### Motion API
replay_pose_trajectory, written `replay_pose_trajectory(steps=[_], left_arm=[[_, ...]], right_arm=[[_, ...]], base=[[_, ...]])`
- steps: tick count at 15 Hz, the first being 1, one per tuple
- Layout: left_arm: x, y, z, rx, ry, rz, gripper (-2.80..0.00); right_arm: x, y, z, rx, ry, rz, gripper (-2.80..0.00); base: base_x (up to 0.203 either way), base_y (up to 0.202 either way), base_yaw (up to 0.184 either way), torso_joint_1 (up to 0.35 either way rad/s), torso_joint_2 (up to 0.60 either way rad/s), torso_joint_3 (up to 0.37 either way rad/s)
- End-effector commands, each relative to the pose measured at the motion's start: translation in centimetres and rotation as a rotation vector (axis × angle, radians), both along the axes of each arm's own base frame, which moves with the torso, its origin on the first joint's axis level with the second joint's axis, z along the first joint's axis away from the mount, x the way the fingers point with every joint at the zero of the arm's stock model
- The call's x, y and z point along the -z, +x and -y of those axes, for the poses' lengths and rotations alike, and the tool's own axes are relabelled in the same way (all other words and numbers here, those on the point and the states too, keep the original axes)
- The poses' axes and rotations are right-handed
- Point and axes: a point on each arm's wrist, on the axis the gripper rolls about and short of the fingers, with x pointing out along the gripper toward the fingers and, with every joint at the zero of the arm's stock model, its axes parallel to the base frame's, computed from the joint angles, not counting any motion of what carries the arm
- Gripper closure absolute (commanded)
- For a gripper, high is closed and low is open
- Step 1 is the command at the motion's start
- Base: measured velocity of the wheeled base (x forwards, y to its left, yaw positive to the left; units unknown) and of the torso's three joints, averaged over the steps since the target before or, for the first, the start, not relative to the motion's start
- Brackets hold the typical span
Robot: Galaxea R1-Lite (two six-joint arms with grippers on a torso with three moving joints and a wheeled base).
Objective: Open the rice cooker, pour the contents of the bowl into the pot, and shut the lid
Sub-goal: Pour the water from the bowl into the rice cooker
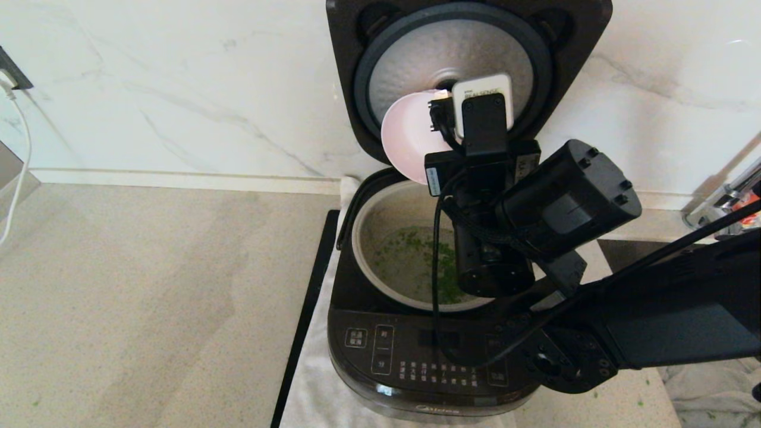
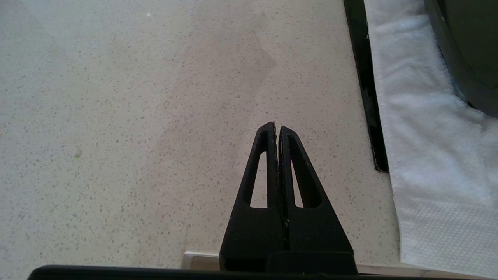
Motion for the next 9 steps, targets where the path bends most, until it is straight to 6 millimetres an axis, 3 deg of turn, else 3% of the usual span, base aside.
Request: replay_pose_trajectory(steps=[1, 5, 9], left_arm=[[0.0, 0.0, 0.0, -0.001, 0.000, 0.002, 0.00], [0.0, 0.0, 0.0, -0.001, 0.000, 0.001, 0.00], [0.0, 0.0, 0.0, -0.001, 0.000, 0.001, 0.00]], right_arm=[[0.4, -0.1, -0.3, -0.001, -0.001, -0.002, 0.00], [0.7, -0.9, -0.1, -0.006, -0.017, -0.018, 0.00], [-2.3, -2.9, 1.0, -0.004, -0.042, -0.102, 0.00]], base=[[0.000, 0.000, 0.000, 0.000, 0.00, 0.000], [0.000, 0.000, 0.000, 0.000, 0.00, 0.000], [0.000, 0.000, 0.000, 0.000, 0.00, 0.000]])
